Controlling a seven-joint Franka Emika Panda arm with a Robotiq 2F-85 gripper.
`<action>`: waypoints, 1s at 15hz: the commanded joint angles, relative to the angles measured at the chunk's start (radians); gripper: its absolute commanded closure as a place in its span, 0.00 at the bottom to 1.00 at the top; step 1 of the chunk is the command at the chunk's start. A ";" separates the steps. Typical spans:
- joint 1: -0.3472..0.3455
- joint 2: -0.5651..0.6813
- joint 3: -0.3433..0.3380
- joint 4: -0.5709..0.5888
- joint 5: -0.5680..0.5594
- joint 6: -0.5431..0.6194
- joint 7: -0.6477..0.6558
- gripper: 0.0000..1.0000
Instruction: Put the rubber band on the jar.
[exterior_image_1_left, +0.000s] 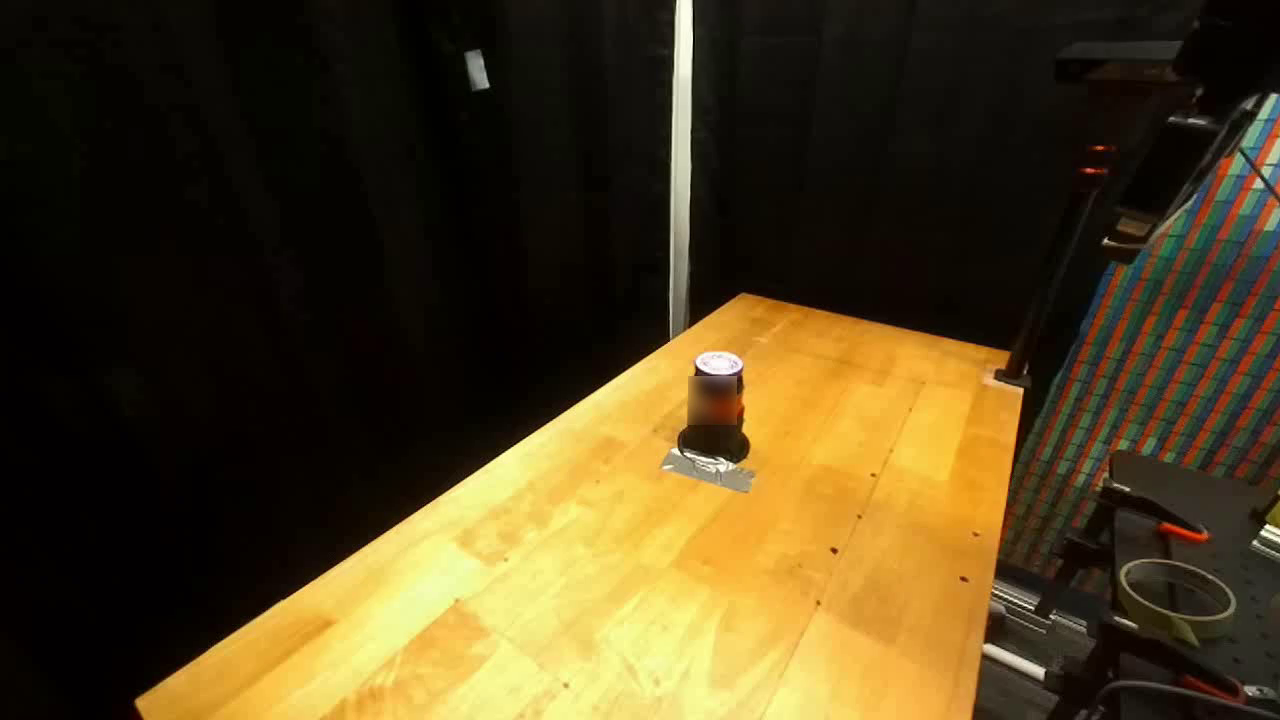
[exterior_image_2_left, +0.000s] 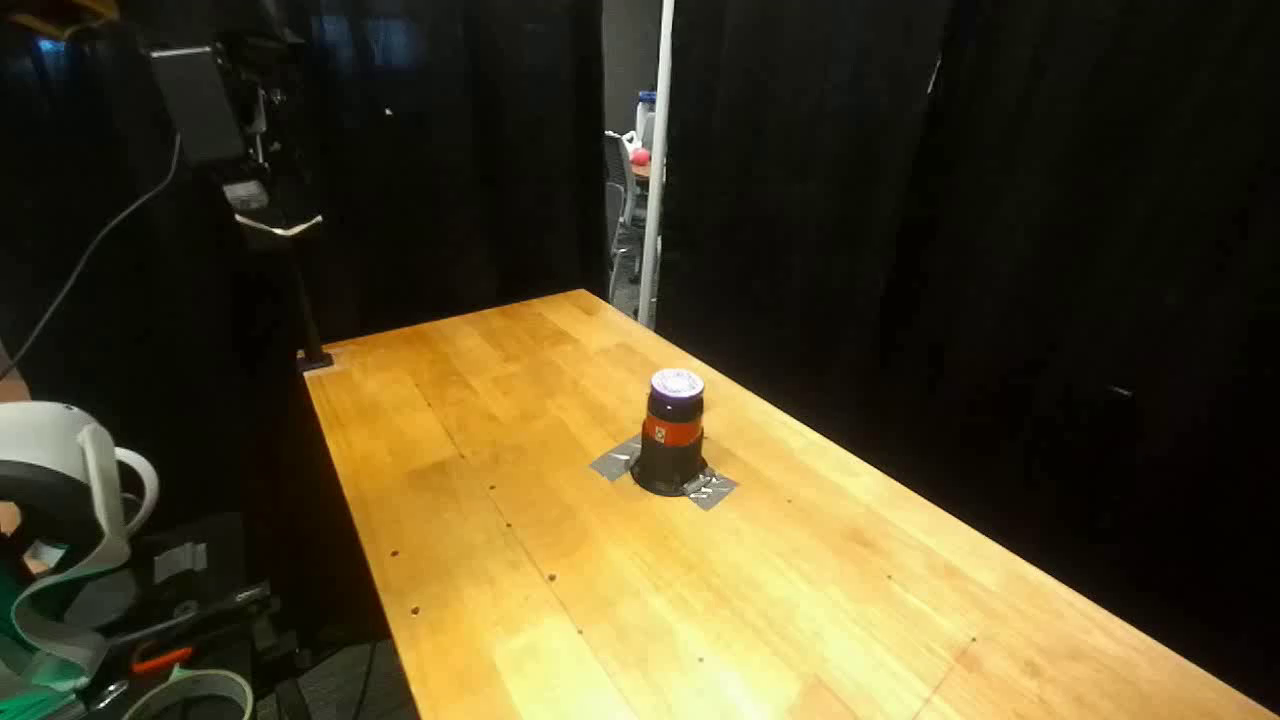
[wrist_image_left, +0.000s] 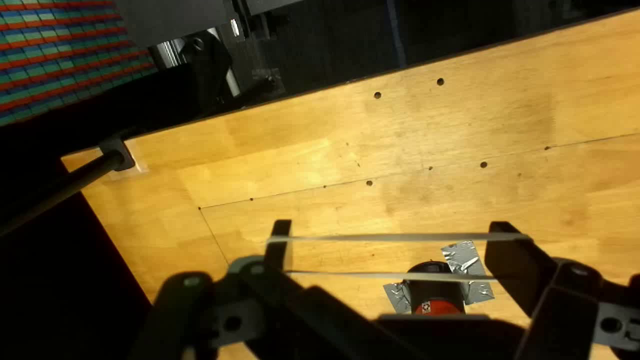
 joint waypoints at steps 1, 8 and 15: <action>0.018 0.005 -0.015 0.005 -0.013 -0.002 0.012 0.00; 0.018 0.003 -0.014 0.012 -0.013 -0.002 0.012 0.00; -0.028 0.316 0.032 0.210 -0.008 0.315 0.091 0.00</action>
